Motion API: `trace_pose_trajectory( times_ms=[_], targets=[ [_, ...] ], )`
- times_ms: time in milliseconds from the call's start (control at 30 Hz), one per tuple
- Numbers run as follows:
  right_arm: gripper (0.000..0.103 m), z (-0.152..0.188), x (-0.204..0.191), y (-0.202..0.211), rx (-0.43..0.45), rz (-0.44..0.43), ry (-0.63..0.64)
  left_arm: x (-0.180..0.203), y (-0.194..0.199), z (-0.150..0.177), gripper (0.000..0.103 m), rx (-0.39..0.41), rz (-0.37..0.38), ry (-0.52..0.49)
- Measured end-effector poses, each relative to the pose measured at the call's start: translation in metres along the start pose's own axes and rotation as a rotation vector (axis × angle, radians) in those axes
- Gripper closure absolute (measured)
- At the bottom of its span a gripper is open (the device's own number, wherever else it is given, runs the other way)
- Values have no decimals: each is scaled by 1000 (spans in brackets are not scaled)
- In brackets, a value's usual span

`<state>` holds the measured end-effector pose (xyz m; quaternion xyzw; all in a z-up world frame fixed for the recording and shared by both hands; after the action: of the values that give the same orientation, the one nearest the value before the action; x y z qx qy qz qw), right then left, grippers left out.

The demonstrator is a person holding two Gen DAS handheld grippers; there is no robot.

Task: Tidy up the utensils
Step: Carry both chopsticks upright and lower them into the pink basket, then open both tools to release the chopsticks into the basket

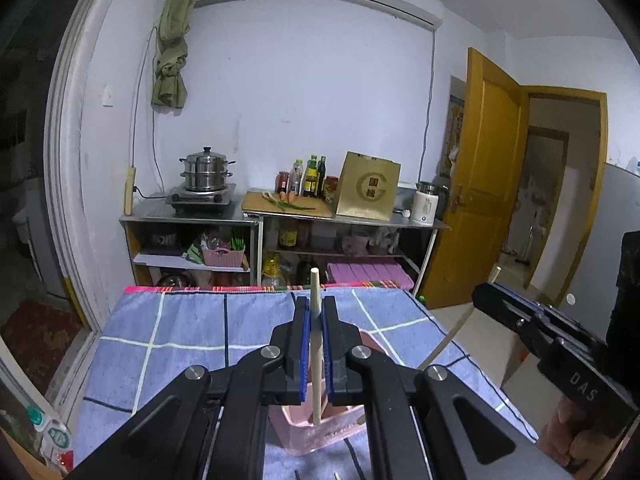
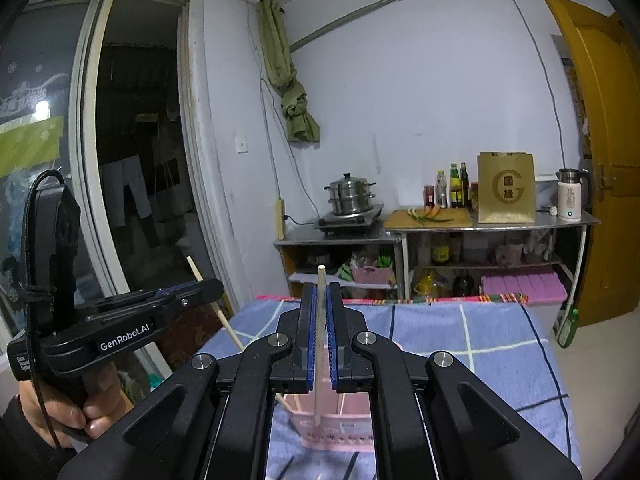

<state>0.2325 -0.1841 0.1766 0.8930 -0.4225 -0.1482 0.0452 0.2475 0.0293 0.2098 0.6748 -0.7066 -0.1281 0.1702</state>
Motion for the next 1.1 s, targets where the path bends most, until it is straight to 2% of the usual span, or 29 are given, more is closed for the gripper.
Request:
trace_pose_trajectory(
  times_ms=[233, 667, 900, 1100],
  targets=[
    [98, 1, 5, -15, 2, -7, -6, -1, -21, -2, 98, 22, -1, 0],
    [98, 34, 29, -59, -88, 8, -39, -9, -73, 36, 98, -69, -10, 15],
    [98, 56, 36, -73, -167, 3, -64, -9, -86, 61, 97, -125, -10, 7],
    [98, 61, 38, -73, -196, 1, -78, -6, -88, 69, 97, -147, -8, -9]
  ],
)
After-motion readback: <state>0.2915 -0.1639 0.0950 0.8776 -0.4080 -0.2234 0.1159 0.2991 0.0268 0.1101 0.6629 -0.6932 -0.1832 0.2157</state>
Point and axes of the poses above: each gripper's, at about its wrist camera, not at the fingertips, and y roughly against the way its jaws point, x to its right, z to its underside, the point moved 1 cm from there along -y, roughly the way its jaws point, and after that the axes turned 11 degrees about -z, right-handed, at the moved point
